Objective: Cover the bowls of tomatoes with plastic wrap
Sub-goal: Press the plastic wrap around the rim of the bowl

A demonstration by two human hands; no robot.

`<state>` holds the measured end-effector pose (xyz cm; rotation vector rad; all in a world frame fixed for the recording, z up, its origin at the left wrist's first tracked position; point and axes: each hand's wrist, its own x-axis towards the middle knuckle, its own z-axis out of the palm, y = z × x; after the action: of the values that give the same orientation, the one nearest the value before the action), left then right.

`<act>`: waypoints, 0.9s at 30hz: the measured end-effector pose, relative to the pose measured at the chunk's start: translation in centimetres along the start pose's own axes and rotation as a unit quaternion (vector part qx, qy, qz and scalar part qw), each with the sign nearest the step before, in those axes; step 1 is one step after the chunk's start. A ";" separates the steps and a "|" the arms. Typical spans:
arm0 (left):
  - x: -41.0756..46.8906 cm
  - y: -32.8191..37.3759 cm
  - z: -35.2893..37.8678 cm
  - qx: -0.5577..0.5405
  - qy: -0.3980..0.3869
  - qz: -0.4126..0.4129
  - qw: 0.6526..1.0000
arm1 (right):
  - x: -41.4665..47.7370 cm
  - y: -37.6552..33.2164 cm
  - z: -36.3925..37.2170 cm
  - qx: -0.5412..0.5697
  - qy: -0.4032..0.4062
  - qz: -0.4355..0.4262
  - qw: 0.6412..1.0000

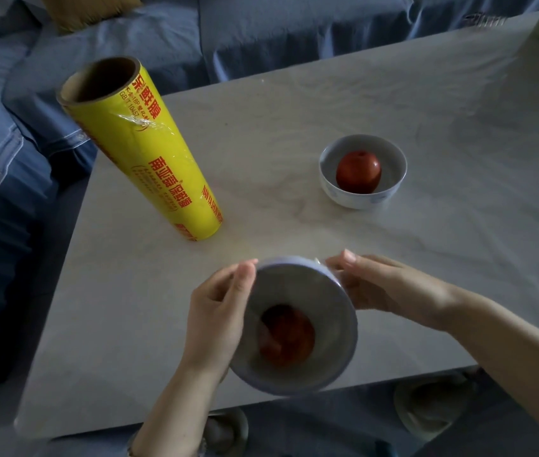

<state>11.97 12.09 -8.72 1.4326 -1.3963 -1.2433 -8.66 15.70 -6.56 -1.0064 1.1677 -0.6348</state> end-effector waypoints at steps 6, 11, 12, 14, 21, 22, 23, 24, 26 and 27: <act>0.1 0.2 1.4 -0.112 -0.016 -0.116 0.987 | 0.4 2.4 0.3 0.101 0.087 -0.083 0.988; 1.2 0.7 0.0 -0.080 -0.171 -0.143 0.972 | 0.3 2.1 0.5 0.099 0.138 -0.087 0.982; 1.4 1.1 -0.1 -0.062 -0.198 -0.132 0.969 | 0.4 1.8 0.6 0.091 0.140 -0.084 0.982; 1.5 1.5 0.2 -0.020 -0.212 -0.098 0.972 | 0.4 1.5 0.7 0.071 0.142 -0.070 0.985; 0.4 1.7 1.1 -0.011 -0.136 -0.017 0.991 | 0.3 -1.1 0.3 -0.017 0.144 -0.043 0.989; 0.2 1.7 1.2 -0.001 -0.127 -0.003 0.992 | 0.6 -1.4 0.1 -0.024 0.154 -0.027 0.987; 0.2 1.6 1.2 0.008 -0.120 0.006 0.993 | 0.8 -1.7 0.0 -0.024 0.161 -0.012 0.987; 0.1 1.6 1.2 0.014 -0.114 0.009 0.993 | 1.1 -1.9 -0.1 -0.022 0.161 0.000 0.987; 0.1 1.6 1.1 0.025 -0.110 0.016 0.994 | 1.5 -2.3 -0.4 -0.030 0.147 0.018 0.989; 0.1 1.5 1.0 0.029 -0.105 0.018 0.994 | 1.6 -2.5 -0.5 -0.030 0.141 0.026 0.989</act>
<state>10.61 11.92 -7.51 1.3391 -1.6031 -1.3706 -8.41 13.16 -5.09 -0.9549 1.4636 -0.7202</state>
